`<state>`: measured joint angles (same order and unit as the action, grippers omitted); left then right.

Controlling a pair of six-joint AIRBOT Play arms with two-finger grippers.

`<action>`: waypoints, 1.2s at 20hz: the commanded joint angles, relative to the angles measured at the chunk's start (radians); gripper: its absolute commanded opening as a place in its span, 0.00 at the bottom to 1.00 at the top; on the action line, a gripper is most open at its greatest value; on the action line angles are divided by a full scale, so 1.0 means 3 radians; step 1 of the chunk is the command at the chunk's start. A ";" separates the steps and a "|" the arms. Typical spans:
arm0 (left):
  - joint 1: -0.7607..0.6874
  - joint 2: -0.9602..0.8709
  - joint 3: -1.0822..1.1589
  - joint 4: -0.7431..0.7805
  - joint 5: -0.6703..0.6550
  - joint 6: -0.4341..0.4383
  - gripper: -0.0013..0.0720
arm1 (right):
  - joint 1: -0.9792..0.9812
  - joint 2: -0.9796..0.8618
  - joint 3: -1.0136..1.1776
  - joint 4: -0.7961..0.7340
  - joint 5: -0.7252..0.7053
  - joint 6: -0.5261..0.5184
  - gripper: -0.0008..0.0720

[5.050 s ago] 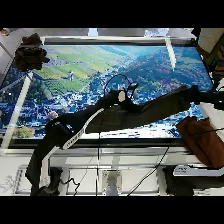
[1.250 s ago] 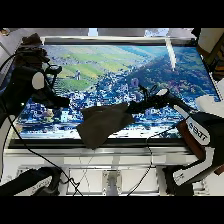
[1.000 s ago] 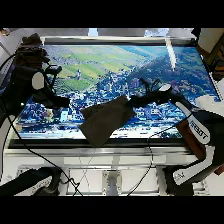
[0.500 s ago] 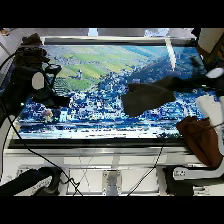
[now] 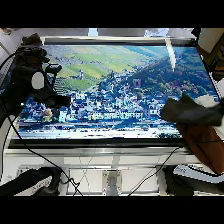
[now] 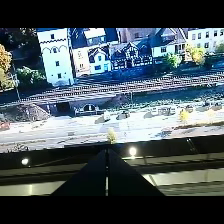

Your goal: Fold the shirts.

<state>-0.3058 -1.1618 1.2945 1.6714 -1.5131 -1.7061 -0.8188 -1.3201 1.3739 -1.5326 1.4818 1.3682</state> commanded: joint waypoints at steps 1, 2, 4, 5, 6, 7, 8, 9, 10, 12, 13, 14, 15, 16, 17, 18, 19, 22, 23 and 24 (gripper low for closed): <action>-0.0004 0.0003 -0.0001 -0.0061 -0.0001 -0.0004 0.03 | -0.0468 0.0075 -0.0039 -0.0483 0.0224 0.0074 0.05; -0.0005 0.0003 -0.0001 -0.0090 -0.0005 -0.0006 0.03 | -0.0573 0.0100 -0.0088 -0.0525 0.0200 0.0071 0.05; -0.0005 0.0003 -0.0001 -0.0144 0.0000 -0.0028 0.03 | -0.0753 0.0146 -0.0226 -0.0750 0.0175 0.0072 0.05; -0.0005 0.0003 -0.0001 -0.0163 0.0005 -0.0036 0.03 | -0.0837 0.0161 -0.0323 -0.0889 0.0174 0.0074 0.05; -0.0005 0.0003 -0.0001 -0.0179 0.0005 -0.0052 0.03 | -0.0918 0.0169 -0.0418 -0.0966 0.0175 0.0075 0.05; -0.0005 0.0003 -0.0001 -0.0184 0.0009 -0.0060 0.03 | -0.1007 0.0172 -0.0528 -0.0971 0.0170 0.0074 0.05; -0.0005 0.0003 -0.0001 -0.0186 0.0019 -0.0062 0.03 | -0.1087 0.0172 -0.0643 -0.0961 0.0167 0.0055 0.05; -0.0005 0.0003 -0.0001 -0.0186 0.0020 -0.0062 0.03 | -0.1142 0.0172 -0.0748 -0.0961 0.0159 0.0028 0.06; -0.0005 0.0003 -0.0001 -0.0187 0.0018 -0.0074 0.03 | -0.1181 0.0172 -0.0837 -0.0955 0.0145 -0.0020 0.11; -0.0005 0.0003 -0.0001 -0.0189 0.0019 -0.0078 0.03 | -0.1202 0.0175 -0.0938 -0.0793 0.0075 -0.0023 0.41; -0.0005 0.0003 -0.0001 -0.0189 0.0019 -0.0078 0.03 | -0.1199 0.0184 -0.0931 -0.0558 0.0036 -0.0024 0.48; -0.0005 0.0003 -0.0001 -0.0189 0.0019 -0.0078 0.03 | -0.1199 0.0226 -0.0930 -0.0221 -0.0055 -0.0028 0.48; -0.0005 0.0003 -0.0001 -0.0188 0.0020 -0.0076 0.03 | -0.1199 0.0295 -0.0928 0.0214 -0.0186 -0.0085 0.48; -0.0005 0.0003 -0.0001 -0.0186 0.0023 -0.0074 0.03 | -0.1199 0.0367 -0.0928 0.0697 -0.0320 -0.0181 0.48; -0.0004 0.0003 -0.0001 -0.0178 0.0048 -0.0071 0.03 | -0.1199 0.0454 -0.0928 0.1368 -0.0474 -0.0365 0.48; -0.0004 0.0003 -0.0001 -0.0164 0.0118 -0.0069 0.03 | -0.1195 0.0535 -0.0930 0.2197 -0.0582 -0.0679 0.48; -0.0004 0.0003 -0.0001 -0.0161 0.0235 -0.0070 0.03 | -0.1177 0.0599 -0.0931 0.3138 -0.0540 -0.1139 0.47; -0.0005 0.0003 -0.0001 -0.0200 0.0997 -0.0075 0.03 | -0.0776 0.0684 -0.0932 0.5324 0.0046 -0.2369 0.42; -0.0005 0.0003 -0.0001 -0.0215 0.1297 -0.0076 0.03 | -0.0551 0.0685 -0.0932 0.5412 0.0139 -0.2519 0.42; -0.0005 0.0003 -0.0001 -0.0242 0.1603 -0.0076 0.03 | -0.0257 0.0685 -0.0940 0.5197 0.0122 -0.2574 0.42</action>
<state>-0.3069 -1.1618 1.2945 1.6157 -1.2732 -1.7283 -1.0458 -1.1324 1.0954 -0.3653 1.4456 0.8532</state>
